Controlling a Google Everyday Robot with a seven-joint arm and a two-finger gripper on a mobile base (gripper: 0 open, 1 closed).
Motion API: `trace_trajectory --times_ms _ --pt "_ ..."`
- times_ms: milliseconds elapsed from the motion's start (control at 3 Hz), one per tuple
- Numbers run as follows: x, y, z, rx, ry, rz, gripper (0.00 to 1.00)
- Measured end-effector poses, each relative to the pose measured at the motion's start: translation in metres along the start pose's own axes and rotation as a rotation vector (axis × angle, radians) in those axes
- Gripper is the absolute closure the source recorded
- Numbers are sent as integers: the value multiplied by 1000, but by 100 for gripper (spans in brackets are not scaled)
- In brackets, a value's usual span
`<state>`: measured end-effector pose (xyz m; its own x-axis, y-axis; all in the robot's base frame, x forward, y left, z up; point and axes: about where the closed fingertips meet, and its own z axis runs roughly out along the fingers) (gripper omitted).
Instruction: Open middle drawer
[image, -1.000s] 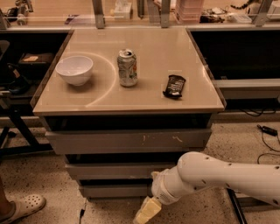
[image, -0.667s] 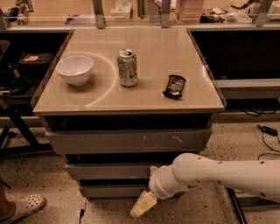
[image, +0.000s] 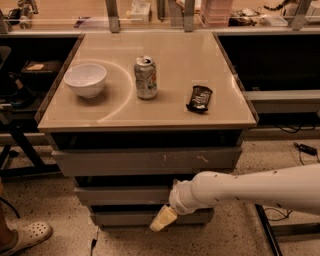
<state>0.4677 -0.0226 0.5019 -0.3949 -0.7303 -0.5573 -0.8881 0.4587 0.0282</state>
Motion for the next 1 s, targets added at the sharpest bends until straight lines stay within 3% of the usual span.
trace_trajectory --times_ms 667,1000 --pt "12 -32 30 47 15 8 0" --pt "20 -36 46 43 22 17 0"
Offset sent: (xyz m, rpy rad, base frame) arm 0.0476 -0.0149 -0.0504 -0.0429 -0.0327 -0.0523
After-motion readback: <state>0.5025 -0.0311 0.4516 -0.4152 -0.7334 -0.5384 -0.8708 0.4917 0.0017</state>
